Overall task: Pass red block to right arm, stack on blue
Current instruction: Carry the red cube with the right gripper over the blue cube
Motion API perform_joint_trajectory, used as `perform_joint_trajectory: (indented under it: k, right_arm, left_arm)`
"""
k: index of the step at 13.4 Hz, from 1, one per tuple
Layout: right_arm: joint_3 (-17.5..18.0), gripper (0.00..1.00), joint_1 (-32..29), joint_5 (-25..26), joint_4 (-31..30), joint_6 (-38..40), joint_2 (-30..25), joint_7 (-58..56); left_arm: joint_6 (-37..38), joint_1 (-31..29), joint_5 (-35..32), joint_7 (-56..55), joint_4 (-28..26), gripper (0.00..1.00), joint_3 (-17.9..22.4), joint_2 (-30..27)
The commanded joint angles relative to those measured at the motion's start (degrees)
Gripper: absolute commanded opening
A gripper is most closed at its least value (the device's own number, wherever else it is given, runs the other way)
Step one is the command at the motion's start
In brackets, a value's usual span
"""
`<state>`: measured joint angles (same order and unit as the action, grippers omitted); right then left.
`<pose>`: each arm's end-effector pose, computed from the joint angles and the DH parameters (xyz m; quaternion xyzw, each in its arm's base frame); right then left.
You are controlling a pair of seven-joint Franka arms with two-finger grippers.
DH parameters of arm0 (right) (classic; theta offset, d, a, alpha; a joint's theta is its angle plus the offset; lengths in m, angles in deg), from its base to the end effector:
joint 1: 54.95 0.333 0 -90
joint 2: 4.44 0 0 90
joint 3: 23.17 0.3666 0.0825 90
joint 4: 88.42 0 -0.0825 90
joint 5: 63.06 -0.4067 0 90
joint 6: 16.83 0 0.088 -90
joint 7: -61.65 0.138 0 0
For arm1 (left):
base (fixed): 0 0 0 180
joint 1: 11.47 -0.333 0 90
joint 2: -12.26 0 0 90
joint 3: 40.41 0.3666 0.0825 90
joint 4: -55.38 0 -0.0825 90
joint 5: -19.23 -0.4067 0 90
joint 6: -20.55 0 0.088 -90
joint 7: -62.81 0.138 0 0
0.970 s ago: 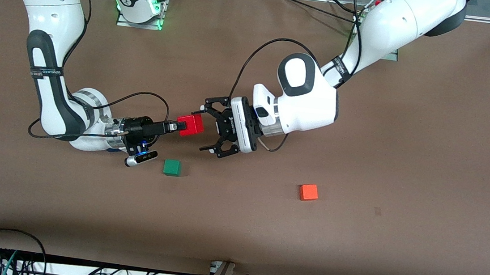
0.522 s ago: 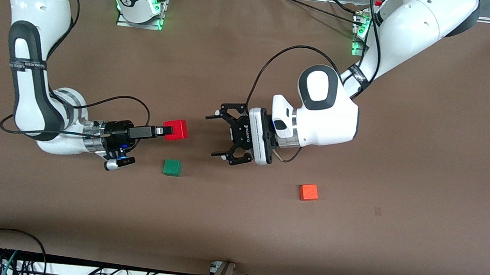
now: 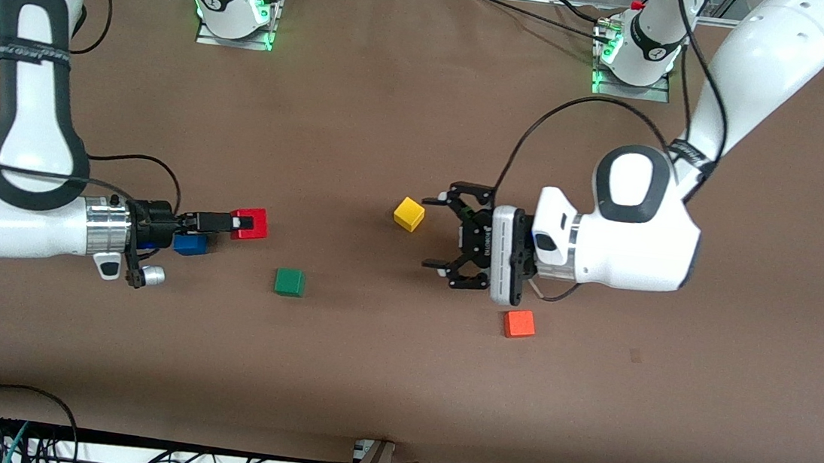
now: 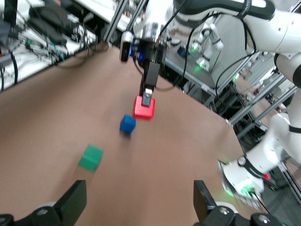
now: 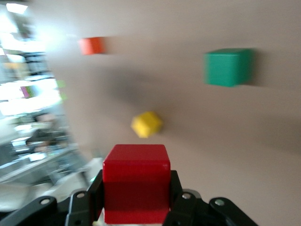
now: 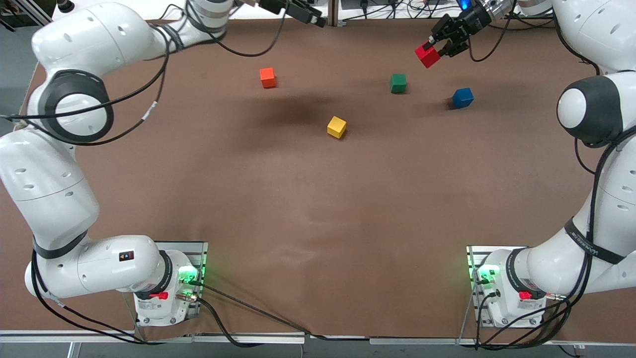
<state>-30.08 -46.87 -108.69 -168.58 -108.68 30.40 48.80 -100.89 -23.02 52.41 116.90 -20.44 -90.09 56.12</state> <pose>0.7196 0.1289 0.3607 -0.9204 -0.0267 0.1480 0.3610 0.7139 -0.3578 0.4563 0.7287 -0.4492 0.1877 0.4817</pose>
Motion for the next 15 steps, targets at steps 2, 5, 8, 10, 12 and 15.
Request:
perform_joint_trajectory:
  k: [2, 5, 8, 10, 12, 15]
  right_arm:
    - [-0.2, 0.16, 2.0, 18.7, -0.4, -2.9, -2.9, 4.7]
    - [-0.2, 0.16, 6.2, 33.3, -1.2, -4.6, -4.3, 14.0]
    - [-0.2, 0.16, 6.9, 39.1, -5.2, -9.4, -5.4, 15.8]
    - [-0.2, 0.16, 6.9, 42.8, -13.9, -17.2, -9.1, 15.8]
    - [-0.2, 0.16, 7.0, 44.4, -21.8, -25.0, -12.4, 15.8]
    - [-0.2, 0.16, 7.0, 46.0, -27.1, -29.8, -14.4, 15.8]
  left_arm:
    - [8.0, -1.4, -14.1, -14.5, -0.9, 1.0, 2.0, -5.0]
    - [10.8, -4.4, -24.0, -18.6, -1.4, 1.0, 2.2, -5.3]
    - [16.6, -6.2, -33.8, -27.5, -1.2, 1.0, 2.3, -6.8]
    - [23.7, -6.7, -43.5, -35.6, -1.3, 1.0, 3.2, -9.4]
    - [29.6, -9.1, -46.7, -41.4, -1.3, 1.0, 3.4, -12.9]
    - [37.3, -11.1, -49.9, -49.1, -0.6, 1.0, 3.4, -20.7]
